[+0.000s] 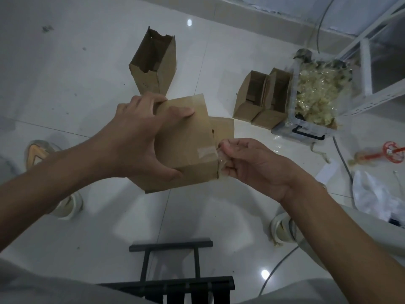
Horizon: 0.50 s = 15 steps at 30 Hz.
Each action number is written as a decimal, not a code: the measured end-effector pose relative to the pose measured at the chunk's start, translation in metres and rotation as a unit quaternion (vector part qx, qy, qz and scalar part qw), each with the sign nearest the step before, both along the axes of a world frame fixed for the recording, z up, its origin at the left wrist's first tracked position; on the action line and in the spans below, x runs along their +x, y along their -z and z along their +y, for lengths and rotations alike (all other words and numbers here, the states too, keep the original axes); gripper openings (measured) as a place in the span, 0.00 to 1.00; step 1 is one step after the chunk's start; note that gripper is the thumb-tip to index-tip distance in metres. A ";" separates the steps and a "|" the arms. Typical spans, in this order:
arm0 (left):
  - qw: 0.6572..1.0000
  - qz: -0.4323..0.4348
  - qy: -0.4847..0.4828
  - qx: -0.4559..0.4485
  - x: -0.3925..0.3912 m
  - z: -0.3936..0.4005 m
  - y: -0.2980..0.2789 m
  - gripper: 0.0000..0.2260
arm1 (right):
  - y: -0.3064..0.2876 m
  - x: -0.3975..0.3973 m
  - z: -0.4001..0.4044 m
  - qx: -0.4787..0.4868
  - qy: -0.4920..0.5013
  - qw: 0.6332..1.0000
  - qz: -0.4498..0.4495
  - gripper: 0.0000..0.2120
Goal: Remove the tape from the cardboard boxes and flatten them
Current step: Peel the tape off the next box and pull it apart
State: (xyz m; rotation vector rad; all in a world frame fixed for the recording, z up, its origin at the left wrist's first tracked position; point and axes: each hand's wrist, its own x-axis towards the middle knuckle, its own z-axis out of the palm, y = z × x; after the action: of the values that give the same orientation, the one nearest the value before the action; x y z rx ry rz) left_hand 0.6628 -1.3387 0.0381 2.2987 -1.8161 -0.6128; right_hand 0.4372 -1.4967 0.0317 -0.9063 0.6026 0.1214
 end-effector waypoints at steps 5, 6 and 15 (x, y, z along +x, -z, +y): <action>0.995 0.064 -0.053 -0.048 0.003 0.005 -0.006 0.53 | -0.003 -0.002 -0.007 -0.015 0.088 0.996 -0.013 0.13; 0.995 0.062 -0.054 -0.051 0.003 0.005 -0.006 0.53 | -0.005 -0.001 -0.007 -0.047 0.085 0.995 -0.015 0.13; 0.982 0.149 -0.111 -0.020 0.009 0.008 0.001 0.53 | -0.014 0.006 0.001 -0.095 0.088 0.991 -0.032 0.18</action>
State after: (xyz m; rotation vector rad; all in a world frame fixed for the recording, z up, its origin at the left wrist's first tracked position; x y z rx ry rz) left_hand 0.6714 -1.3306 0.0374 2.1993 -1.4038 -0.8230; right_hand 0.4431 -1.4954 0.0456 -1.0322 0.6387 -0.1266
